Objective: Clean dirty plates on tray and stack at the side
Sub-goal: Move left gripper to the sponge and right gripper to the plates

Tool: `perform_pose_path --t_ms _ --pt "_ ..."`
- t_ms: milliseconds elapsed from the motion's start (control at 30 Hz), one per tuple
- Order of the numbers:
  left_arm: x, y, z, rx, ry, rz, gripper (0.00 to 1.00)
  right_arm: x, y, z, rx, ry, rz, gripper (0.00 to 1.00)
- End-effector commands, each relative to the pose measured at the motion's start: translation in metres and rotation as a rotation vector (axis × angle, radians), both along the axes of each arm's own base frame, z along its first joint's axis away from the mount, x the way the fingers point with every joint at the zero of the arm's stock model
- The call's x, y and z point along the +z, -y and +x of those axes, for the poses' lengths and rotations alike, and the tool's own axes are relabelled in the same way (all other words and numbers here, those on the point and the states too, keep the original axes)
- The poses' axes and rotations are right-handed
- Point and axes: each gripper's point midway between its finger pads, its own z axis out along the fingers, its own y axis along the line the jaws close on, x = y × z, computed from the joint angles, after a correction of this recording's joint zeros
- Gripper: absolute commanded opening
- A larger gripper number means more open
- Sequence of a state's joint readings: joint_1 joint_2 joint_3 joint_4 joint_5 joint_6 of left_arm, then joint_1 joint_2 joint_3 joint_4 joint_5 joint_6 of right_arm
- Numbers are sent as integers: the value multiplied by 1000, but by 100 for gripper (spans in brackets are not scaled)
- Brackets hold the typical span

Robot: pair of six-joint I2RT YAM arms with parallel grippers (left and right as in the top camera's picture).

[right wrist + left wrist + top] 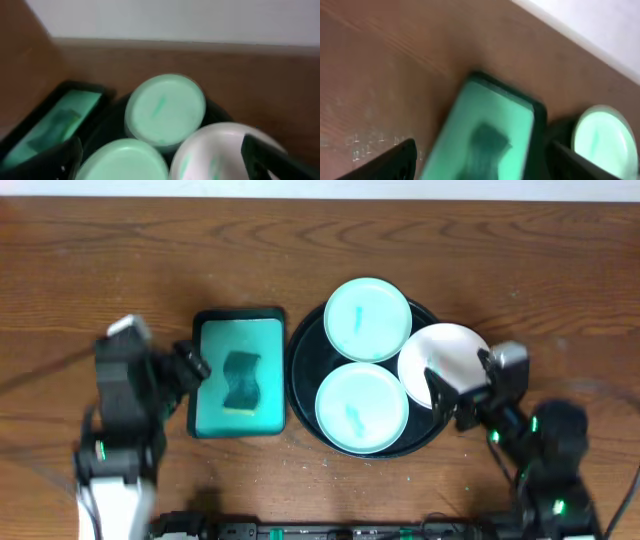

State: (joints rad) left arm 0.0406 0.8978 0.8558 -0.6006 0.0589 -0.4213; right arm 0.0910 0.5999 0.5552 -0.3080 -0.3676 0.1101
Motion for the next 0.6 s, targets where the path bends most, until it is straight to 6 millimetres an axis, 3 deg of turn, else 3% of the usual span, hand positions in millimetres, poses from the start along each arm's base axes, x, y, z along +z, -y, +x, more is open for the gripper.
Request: perform_pose_path --t_ms 0,167,267,333,367,400,500,567 --pt "11 36 23 -147 -172 -155 82 22 -26 21 129 -169 48 99" --pt "-2 40 26 -148 -350 -198 82 22 -42 49 193 -323 110 99" --pt "-13 53 15 -188 -429 -271 82 2 -56 52 253 -437 176 99" --pt "-15 58 9 -239 -451 -266 73 -24 -55 52 226 -538 159 93" --pt "-15 58 6 -264 -457 -250 68 -49 -51 49 176 -629 119 88" --pt "-14 59 4 -280 -455 -239 67 -67 -48 46 137 -691 81 86" --pt "-10 63 2 -354 -429 -185 66 -121 -37 27 38 -870 -100 68" --pt "-11 56 1 -335 -433 -130 66 -150 -41 11 43 -959 -193 60"
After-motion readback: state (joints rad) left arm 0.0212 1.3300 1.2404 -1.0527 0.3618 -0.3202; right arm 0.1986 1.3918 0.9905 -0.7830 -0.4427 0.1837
